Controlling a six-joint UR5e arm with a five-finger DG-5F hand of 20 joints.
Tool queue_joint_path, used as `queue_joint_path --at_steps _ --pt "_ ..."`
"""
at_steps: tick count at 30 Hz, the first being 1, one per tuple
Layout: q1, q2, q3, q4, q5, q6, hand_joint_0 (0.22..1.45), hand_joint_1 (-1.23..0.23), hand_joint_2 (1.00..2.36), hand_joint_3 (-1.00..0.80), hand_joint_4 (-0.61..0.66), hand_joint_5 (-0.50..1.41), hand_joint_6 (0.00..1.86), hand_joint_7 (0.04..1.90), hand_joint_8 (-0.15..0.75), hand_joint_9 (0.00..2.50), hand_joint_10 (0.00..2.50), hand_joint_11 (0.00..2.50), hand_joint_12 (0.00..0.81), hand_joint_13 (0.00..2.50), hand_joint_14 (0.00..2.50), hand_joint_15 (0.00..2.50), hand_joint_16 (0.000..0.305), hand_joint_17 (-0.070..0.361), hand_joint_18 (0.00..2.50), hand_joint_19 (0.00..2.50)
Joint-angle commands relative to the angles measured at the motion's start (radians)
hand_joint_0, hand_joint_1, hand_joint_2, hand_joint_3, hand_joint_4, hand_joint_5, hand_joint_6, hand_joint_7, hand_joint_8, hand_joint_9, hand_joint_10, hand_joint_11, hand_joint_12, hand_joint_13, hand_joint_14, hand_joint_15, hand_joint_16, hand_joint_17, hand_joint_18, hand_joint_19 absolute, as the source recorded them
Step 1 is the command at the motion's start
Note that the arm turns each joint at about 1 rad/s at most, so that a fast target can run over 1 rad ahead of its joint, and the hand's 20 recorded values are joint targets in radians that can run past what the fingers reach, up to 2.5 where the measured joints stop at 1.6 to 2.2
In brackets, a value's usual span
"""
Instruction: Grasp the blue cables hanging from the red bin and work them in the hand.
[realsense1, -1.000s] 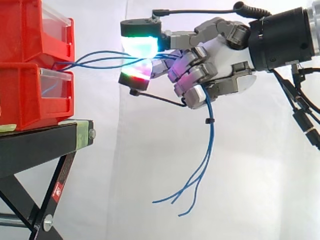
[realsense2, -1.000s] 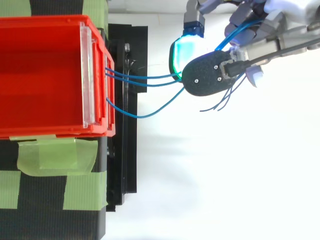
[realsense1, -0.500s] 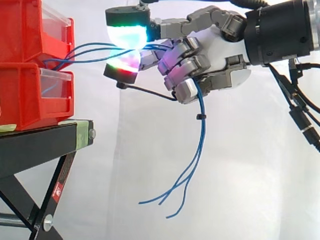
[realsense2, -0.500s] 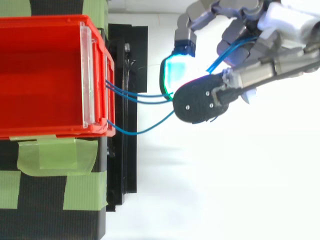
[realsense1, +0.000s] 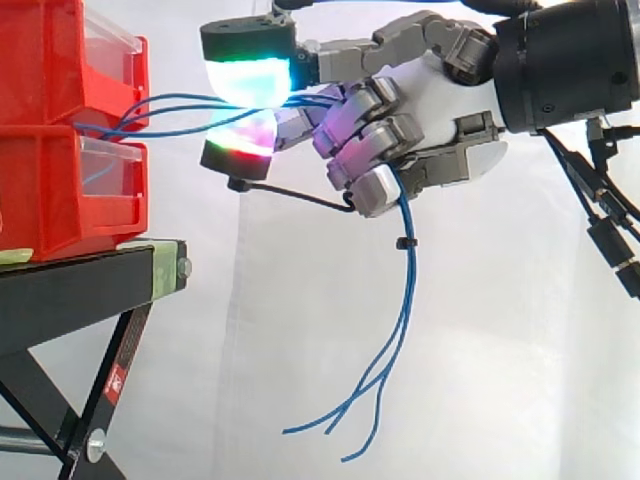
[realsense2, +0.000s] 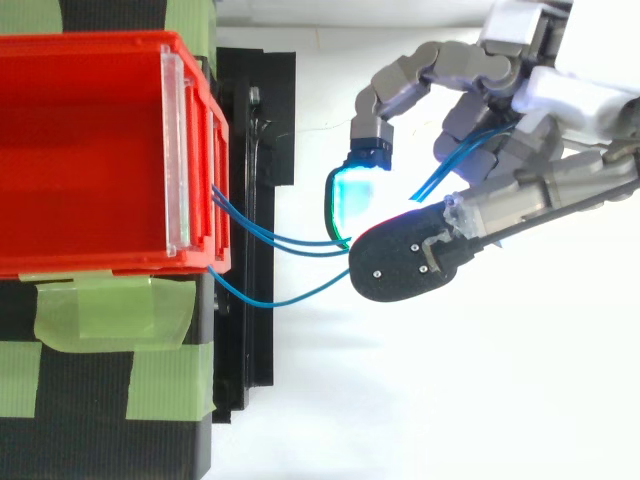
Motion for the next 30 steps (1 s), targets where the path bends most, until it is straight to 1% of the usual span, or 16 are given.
queue_joint_path --at_steps 1,9,12,15,19,25,27,30 --pt "0.001 -0.001 0.001 0.002 0.005 0.0 0.97 -0.68 1.02 0.02 0.21 -0.12 1.06 1.0 0.649 1.84 2.5 2.5 0.73 2.1 2.5 2.0 0.21 0.158 2.5 0.59" --pt "0.002 -0.007 -0.001 -0.002 0.008 0.005 1.01 -0.66 1.02 0.12 0.2 -0.15 1.08 0.98 0.649 1.84 2.5 2.5 0.73 2.1 2.5 2.0 0.21 0.158 2.5 0.59" --pt "0.002 -0.006 -0.001 -0.002 0.008 0.005 1.02 -0.67 1.01 0.19 0.2 -0.16 1.09 0.97 0.649 1.84 2.5 2.5 0.73 2.1 2.5 2.0 0.21 0.158 2.5 0.59" --pt "0.002 -0.006 -0.001 -0.002 0.008 0.006 1.02 -0.68 1.01 0.2 0.2 -0.16 1.09 0.96 0.649 1.84 2.5 2.5 0.73 2.1 2.5 2.0 0.21 0.158 2.5 0.59" --pt "0.002 -0.006 0.001 0.002 0.008 0.006 1.03 -0.68 1.01 0.21 0.21 -0.16 1.09 0.96 0.649 1.84 2.5 2.5 0.73 2.1 2.5 2.0 0.21 0.158 2.5 0.59" --pt "0.002 -0.006 -0.001 -0.005 0.01 0.006 1.07 -0.68 1.02 0.14 0.19 -0.16 1.07 0.98 0.649 1.84 2.5 2.5 0.73 2.1 2.5 2.0 0.21 0.158 2.5 0.59" --pt "0.001 -0.006 -0.001 -0.012 0.008 0.016 1.08 -0.68 1.02 0.12 0.19 -0.16 1.08 0.97 0.649 1.84 2.5 2.5 0.73 2.1 2.5 2.0 0.21 0.158 2.5 0.59" --pt "0.002 -0.006 0.001 -0.008 0.008 0.025 1.1 -0.68 1.02 0.1 0.18 -0.17 1.08 0.97 0.649 1.84 2.5 2.5 0.73 2.1 2.5 2.0 0.21 0.158 2.5 0.59"
